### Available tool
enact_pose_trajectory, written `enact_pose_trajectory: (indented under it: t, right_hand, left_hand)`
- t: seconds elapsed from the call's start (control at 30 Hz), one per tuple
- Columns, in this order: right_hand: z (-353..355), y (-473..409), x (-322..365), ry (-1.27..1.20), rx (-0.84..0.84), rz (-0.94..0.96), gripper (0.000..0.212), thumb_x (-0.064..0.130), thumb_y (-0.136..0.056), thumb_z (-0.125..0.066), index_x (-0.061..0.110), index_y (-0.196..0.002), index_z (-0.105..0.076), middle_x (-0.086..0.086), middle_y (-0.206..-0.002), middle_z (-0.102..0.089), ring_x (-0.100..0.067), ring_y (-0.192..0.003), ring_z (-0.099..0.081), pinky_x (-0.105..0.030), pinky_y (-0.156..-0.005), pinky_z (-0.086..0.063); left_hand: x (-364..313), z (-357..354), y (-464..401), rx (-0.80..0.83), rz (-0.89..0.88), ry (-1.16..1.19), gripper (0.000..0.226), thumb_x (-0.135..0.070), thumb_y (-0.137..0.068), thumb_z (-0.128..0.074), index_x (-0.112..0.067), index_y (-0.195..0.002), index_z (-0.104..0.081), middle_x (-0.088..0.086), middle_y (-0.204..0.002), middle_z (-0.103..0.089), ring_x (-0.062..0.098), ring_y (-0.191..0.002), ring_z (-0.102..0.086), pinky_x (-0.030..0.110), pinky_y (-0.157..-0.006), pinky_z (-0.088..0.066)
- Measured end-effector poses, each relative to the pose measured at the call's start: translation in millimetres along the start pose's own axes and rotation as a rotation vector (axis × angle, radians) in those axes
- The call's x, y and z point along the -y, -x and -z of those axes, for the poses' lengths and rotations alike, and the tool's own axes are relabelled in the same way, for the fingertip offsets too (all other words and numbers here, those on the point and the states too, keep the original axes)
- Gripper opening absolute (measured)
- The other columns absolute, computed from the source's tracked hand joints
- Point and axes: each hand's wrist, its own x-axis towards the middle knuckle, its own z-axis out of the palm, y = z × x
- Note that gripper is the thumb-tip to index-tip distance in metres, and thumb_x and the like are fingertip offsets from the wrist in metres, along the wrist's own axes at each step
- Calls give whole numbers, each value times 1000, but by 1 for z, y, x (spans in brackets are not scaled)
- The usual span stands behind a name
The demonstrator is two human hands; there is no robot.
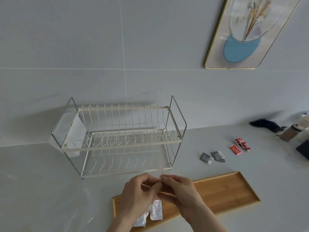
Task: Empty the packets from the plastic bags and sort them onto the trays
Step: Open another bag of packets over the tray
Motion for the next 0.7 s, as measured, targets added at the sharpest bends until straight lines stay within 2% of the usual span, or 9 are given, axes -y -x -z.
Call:
enact_pose_trajectory:
  t: [0.07,0.2,0.3,0.43,0.5,0.6,0.7]
  right_hand:
    - [-2,0,-1,27,-3,9,17,10,-94,-68,-4,-101,-75,-23,-95,-80,-34,-94,-78,-47,-89,-62]
    - [-6,2,-5,177,-50,83,13,8,-94,-68,-3,-95,-76,-21,-89,-80,-27,-85,-79,-40,-76,-66]
    - [-8,2,-4,342,-90,148,13,5,-94,-65,1,-90,-76,-19,-85,-79,-27,-82,-78,-43,-72,-66]
    - [-14,-1,-3,470,-136,169,17,4,-91,-59,4,-83,-74,-16,-77,-78,-29,-77,-76,-41,-64,-66]
    - [-16,-4,-5,505,-176,177,18,5,-87,-56,5,-78,-72,-12,-70,-77,-23,-69,-77,-45,-63,-66]
    - [-6,-5,-6,535,-309,180,16,12,-88,-60,7,-77,-71,-8,-66,-77,-12,-56,-74,-41,-61,-65]
    - [9,-2,-4,566,-351,210,16,13,-86,-65,13,-70,-70,-5,-62,-76,-25,-57,-72,-39,-58,-61]
  left_hand:
    - [1,1,-1,-7,44,8,5,-31,-80,-75,-30,-76,-77,-15,-72,-76,1,-70,-71,19,-66,-54]
    - [4,3,-4,-52,85,-86,9,-36,-78,-73,-29,-72,-75,-16,-69,-75,-2,-69,-69,24,-69,-56]
    - [4,2,-6,-57,59,-220,10,-35,-77,-69,-29,-70,-70,-16,-68,-72,1,-68,-67,23,-67,-54]
    - [7,-3,-9,-143,58,-208,12,-31,-78,-66,-27,-68,-63,-11,-65,-70,6,-64,-65,26,-62,-54]
    - [6,-6,-10,-158,62,-210,13,-29,-81,-65,-26,-69,-60,-9,-66,-69,7,-64,-64,26,-61,-51]
    - [12,10,-17,-297,83,-236,15,-28,-85,-62,-24,-71,-57,-8,-66,-66,9,-64,-60,32,-62,-48]
    - [24,31,-22,-324,65,-281,15,-29,-84,-63,-26,-71,-57,-9,-67,-66,8,-64,-61,34,-62,-52]
